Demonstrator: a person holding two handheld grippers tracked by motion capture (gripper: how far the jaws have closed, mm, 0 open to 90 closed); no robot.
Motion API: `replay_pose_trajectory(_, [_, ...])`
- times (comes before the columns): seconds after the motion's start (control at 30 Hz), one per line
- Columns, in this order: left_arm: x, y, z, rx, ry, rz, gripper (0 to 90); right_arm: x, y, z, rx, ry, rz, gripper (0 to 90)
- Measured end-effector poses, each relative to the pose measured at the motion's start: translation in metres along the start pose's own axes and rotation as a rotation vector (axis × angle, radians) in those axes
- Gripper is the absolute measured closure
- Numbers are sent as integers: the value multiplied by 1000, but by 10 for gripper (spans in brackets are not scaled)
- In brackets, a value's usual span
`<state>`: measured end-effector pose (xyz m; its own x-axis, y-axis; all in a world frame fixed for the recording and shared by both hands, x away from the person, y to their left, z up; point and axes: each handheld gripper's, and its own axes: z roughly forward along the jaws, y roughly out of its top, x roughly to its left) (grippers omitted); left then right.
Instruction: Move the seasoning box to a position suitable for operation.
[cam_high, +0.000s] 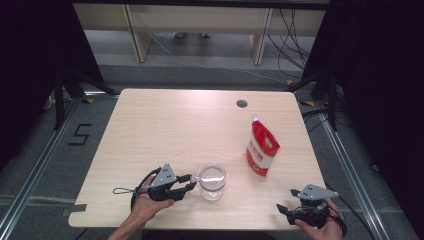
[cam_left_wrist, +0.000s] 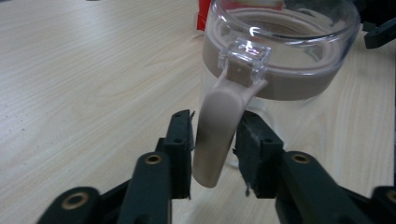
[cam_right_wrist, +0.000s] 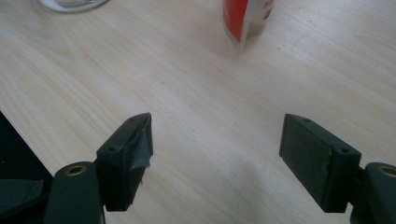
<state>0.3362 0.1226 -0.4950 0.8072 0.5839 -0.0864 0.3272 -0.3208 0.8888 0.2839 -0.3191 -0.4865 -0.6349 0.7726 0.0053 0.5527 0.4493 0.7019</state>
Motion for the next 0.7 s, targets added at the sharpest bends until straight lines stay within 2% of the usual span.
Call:
replay_pose_trajectory(0.1, [-2, 0, -2, -2, -3, -18, 569, -1, 0, 0, -5, -8, -10, 266])
replay_pose_trajectory(0.17, [-4, 2, -4, 3, 0, -19, 520, -2, 0, 0, -7, -4, -24, 266])
replay_pose_trajectory(0.2, [-4, 2, -4, 5, -8, -11, 505, 0, 0, 0, -1, -2, -4, 266])
replay_pose_trajectory(0.23, [-5, 3, -5, 4, -13, -7, 491, -1, 0, 0, -2, -4, -10, 266])
replay_pose_trajectory(0.3, [-7, 4, -7, 13, -16, -19, 458, -1, 0, 1, -5, 1, -19, 266])
replay_pose_trajectory(0.33, [-8, 5, -8, 15, -15, -22, 449, -2, 0, 0, -7, -4, -26, 266])
replay_pose_trajectory(0.37, [-9, 6, -10, 11, -19, -26, 441, 0, 0, 0, -1, 1, -1, 266])
replay_pose_trajectory(0.63, [-15, 12, -19, 3, -20, -39, 414, -1, 0, 1, -8, 1, -10, 266])
replay_pose_trajectory(0.7, [-15, 13, -21, 7, -17, -29, 415, 0, 0, 0, -4, 8, 1, 266])
